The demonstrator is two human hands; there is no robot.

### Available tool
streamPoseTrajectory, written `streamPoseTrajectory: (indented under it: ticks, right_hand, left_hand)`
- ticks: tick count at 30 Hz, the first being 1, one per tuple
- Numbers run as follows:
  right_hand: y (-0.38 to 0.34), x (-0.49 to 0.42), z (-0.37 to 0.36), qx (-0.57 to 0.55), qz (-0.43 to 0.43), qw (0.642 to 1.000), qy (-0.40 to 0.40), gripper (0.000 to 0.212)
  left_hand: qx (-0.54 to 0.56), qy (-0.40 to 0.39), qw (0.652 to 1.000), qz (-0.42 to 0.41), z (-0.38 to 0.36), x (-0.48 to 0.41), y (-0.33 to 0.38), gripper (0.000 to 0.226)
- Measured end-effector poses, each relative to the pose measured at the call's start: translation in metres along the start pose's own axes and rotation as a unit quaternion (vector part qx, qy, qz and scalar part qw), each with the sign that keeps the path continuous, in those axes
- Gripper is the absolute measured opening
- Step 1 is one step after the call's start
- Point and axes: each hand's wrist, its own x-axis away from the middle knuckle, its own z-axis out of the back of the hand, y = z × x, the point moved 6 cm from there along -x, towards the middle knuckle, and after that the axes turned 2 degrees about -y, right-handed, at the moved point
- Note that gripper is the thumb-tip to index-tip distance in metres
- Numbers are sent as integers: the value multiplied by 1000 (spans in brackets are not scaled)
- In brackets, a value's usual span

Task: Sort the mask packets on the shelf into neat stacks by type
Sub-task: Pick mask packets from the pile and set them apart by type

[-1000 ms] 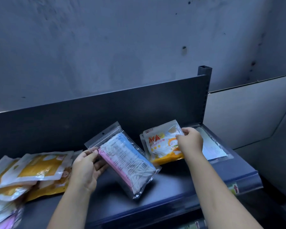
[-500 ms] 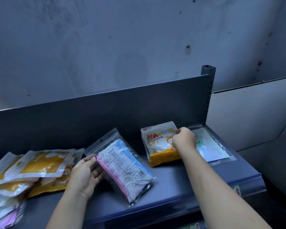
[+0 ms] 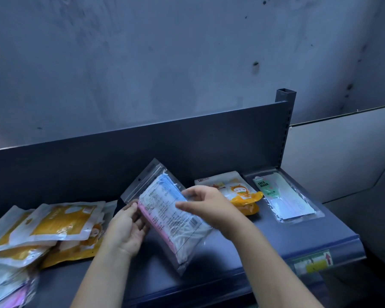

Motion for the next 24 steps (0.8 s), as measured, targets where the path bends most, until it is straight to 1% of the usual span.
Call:
streamPoseTrajectory:
  ticks: [1,2,4,5,6,7,8,9,10,11,13,14,15,16,18,20,22,24]
  right_hand:
    - [3,-1,-2,-1,11,1000,16,27]
    - [4,-1,0,21,27,998,58,31]
    - [-3,1,5,114,72,979,153,33]
    - [-9,3,4,166,100,963,186,32]
    - [-16,5,-1,212,128,947,205,33]
    - [-21,6,-7,249,153,932,216,33]
    - [-27,8,-15,278,176,919,219,34]
    - [-32,9,-25,299,195,910,211,34]
    - [-36,10,-36,315,212,904,194,34]
    - [-39,10,-48,326,228,902,169,34]
    - [-41,10,-67,324,237,909,114,34]
    - [-38,9,-72,310,226,919,94,34]
    - [-35,9,-74,303,217,923,95,36]
    - [-31,8,-73,310,207,921,115,40]
    - [-22,4,-66,347,159,911,156,51]
    - [-9,0,-56,345,68,923,158,60]
    - [3,-3,-48,278,11,947,160,59]
    - [11,-3,-42,217,-3,959,185,50]
  left_hand:
    - [-8,14,1000,-17,-1,-1,2,36]
    - [-13,28,999,-36,-1,-1,5,40]
    - [-73,61,992,-84,0,3,11,52]
    - [-126,57,985,-107,-4,10,15,53]
    - [-166,36,978,-120,-11,19,17,48]
    - [-177,-12,977,-117,-22,28,18,39]
    - [-164,-70,979,-98,-33,36,16,35]
    - [-143,-125,979,-76,-41,42,14,35]
    - [-125,-163,977,-64,-46,44,14,38]
    - [-106,-182,976,-58,-48,44,16,42]
    - [-84,-181,978,-50,-42,38,20,48]
    - [-83,-175,980,-49,-38,35,22,43]
    - [-86,-164,981,-52,-33,32,23,33]
    - [-91,-153,983,-54,-29,29,25,26]
    - [-89,-148,984,-47,-23,26,23,28]
    - [-94,-148,984,-34,-18,24,21,29]
    - [-123,-136,982,-40,-16,22,17,25]
    - [-153,-102,981,-58,-12,15,13,25]
